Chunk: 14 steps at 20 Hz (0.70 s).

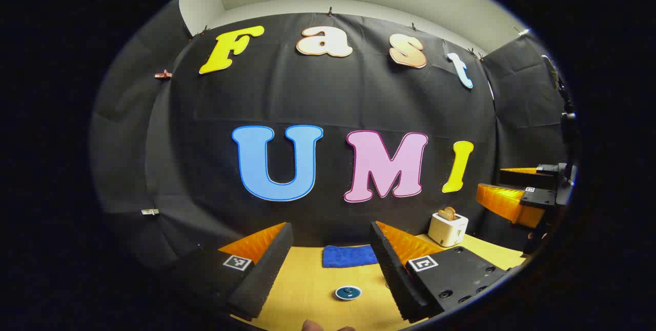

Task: Open the teacup lid with one hand, grasp the water bottle and pour water into the teacup with the other hand; after pouring, place the water bottle on the coaster and then close the teacup lid.

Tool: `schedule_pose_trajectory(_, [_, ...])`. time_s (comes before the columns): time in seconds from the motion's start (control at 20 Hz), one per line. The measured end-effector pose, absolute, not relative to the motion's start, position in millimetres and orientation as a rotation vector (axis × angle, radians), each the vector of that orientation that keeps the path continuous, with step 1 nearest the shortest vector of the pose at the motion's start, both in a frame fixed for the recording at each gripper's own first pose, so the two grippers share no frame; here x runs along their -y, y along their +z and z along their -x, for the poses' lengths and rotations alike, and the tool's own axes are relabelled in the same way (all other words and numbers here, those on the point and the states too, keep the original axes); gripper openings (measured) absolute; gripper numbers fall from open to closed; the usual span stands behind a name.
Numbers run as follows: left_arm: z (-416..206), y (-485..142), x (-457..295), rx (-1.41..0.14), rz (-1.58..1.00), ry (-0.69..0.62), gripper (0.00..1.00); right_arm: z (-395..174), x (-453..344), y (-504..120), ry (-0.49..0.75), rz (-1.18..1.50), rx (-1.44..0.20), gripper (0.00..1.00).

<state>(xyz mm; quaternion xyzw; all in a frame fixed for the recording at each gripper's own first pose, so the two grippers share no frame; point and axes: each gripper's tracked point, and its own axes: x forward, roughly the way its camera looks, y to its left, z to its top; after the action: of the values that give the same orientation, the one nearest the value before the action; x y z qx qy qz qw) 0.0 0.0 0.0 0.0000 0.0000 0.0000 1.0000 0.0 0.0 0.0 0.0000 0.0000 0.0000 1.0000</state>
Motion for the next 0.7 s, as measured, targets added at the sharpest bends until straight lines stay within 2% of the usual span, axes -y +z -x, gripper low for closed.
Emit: schedule_pose_trajectory(0.7, [-0.2, -4.5, 0.5, -0.008, -0.007, -0.004, 0.95, -0.3, -0.1, -1.7, -0.007, 0.000, -0.001, 0.96])
